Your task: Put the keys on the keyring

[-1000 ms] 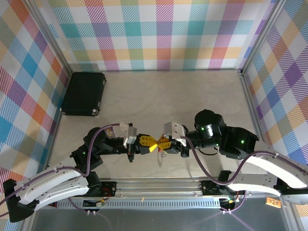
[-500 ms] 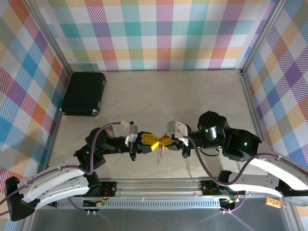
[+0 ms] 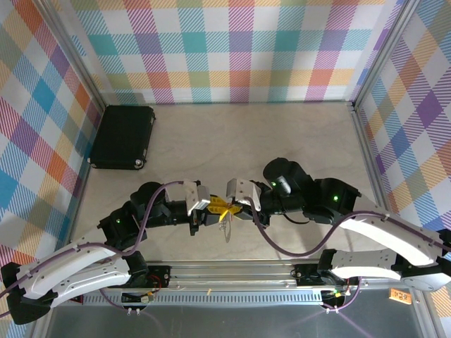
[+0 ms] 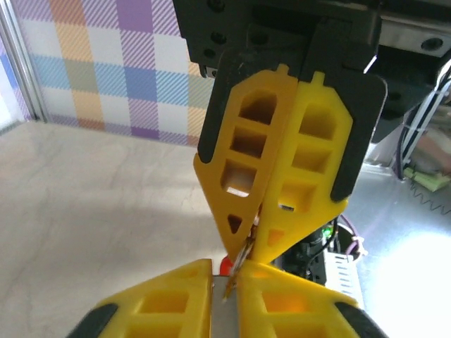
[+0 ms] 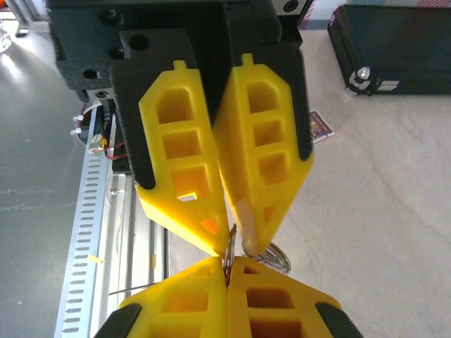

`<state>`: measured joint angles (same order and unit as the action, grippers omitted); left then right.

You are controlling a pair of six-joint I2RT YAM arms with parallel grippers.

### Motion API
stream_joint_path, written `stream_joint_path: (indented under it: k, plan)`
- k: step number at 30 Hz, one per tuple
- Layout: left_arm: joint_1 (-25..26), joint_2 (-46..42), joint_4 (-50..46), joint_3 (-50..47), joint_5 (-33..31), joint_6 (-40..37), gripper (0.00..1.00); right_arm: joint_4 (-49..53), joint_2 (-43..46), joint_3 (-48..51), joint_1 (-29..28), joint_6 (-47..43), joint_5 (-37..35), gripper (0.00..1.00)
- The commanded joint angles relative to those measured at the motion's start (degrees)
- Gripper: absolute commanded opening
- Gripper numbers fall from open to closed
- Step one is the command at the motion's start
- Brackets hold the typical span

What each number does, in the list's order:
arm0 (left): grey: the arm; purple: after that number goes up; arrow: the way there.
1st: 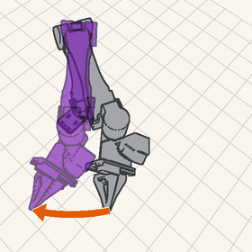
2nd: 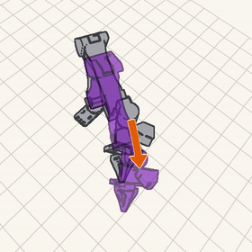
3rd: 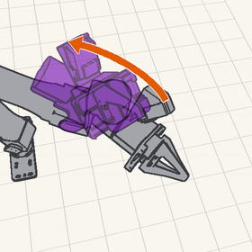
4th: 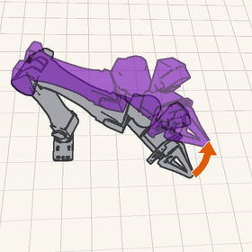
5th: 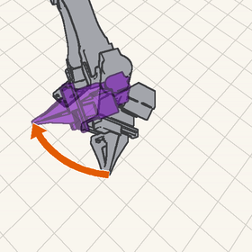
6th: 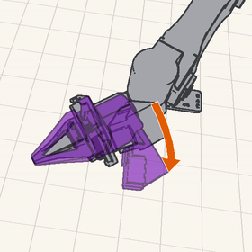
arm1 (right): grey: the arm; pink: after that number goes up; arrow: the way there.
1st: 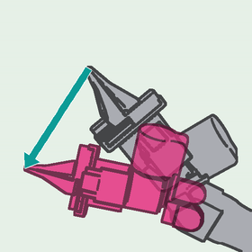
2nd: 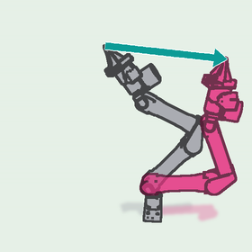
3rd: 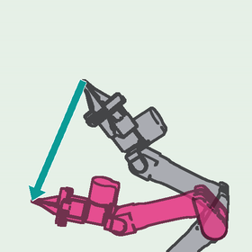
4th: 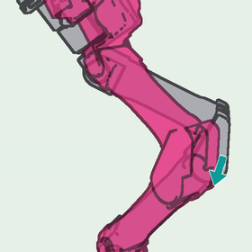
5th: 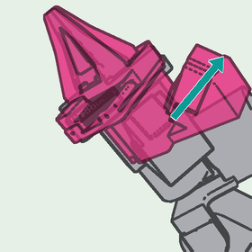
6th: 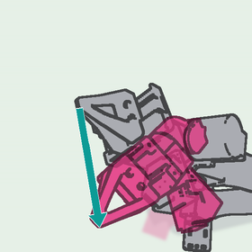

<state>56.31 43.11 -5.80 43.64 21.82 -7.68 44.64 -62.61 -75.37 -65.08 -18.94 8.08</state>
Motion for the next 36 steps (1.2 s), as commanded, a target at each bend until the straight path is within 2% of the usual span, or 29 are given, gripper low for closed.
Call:
stream_joint_path:
  k: [1,2,9,16,20,28,32,36]
  plan:
    - [0.1,1.3,-0.7,2.6,-2.9,-2.1,0.03,1.2,-0.9,-2.8,-0.8,-1.8,5.4,0.0]
    - [0.1,1.4,-0.7,2.7,-2.8,-2.1,0.0,1.5,-1.1,-3.0,-0.8,-1.9,5.4,0.0]
    - [0.1,-0.2,0.9,3.0,-2.6,-1.4,0.0,0.6,-1.0,-3.1,-0.8,-1.1,6.6,0.0]
    - [0.1,-2.8,11.0,0.1,1.2,3.2,0.0,-6.2,3.2,1.2,-0.9,1.6,8.0,0.14]
    - [0.1,-2.3,17.8,-1.5,4.3,6.4,0.0,-7.4,4.5,2.1,-0.8,2.8,8.8,0.16]
    - [0.1,-1.8,24.6,-3.1,8.0,9.8,0.0,-9.6,7.6,3.7,-0.9,4.2,9.2,0.2]
    - [0.1,-2.0,27.2,-4.2,8.4,11.5,0.0,-11.3,9.9,5.4,-0.8,4.9,9.2,0.19]
    - [0.2,-1.7,28.2,-4.5,8.6,12.5,0.0,-12.2,10.6,6.4,-0.9,5.0,8.9,0.1]
